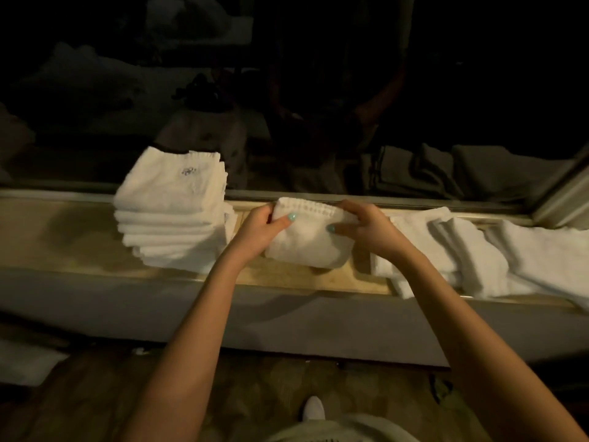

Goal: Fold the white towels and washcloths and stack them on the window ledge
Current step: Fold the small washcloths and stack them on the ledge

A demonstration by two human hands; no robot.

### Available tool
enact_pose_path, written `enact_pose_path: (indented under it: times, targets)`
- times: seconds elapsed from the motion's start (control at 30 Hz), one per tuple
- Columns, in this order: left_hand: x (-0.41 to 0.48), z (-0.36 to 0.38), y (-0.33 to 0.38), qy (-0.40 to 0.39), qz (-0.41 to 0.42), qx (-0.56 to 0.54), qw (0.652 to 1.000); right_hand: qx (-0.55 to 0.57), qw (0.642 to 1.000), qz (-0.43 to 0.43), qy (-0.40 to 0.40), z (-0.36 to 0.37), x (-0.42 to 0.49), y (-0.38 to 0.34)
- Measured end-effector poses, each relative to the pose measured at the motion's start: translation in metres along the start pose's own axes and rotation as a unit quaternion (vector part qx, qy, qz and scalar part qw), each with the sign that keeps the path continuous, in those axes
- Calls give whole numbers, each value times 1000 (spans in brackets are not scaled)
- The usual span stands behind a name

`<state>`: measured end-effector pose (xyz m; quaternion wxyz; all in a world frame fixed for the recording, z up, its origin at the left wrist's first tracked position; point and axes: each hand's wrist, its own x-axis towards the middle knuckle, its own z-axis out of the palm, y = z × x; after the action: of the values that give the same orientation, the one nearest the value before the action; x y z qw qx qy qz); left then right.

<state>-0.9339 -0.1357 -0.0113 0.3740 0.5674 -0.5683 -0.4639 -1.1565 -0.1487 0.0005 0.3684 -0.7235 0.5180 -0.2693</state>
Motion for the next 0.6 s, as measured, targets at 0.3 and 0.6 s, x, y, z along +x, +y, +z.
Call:
enact_pose_path:
  times: [0.3,0.6]
  targets:
    - [25,-28,64,36,117,-42,992,35,979,-122,161,-39,14,-56]
    - [-10,-26,48,7,173,-38,984,51,988,-74,129,-26,-25,-49]
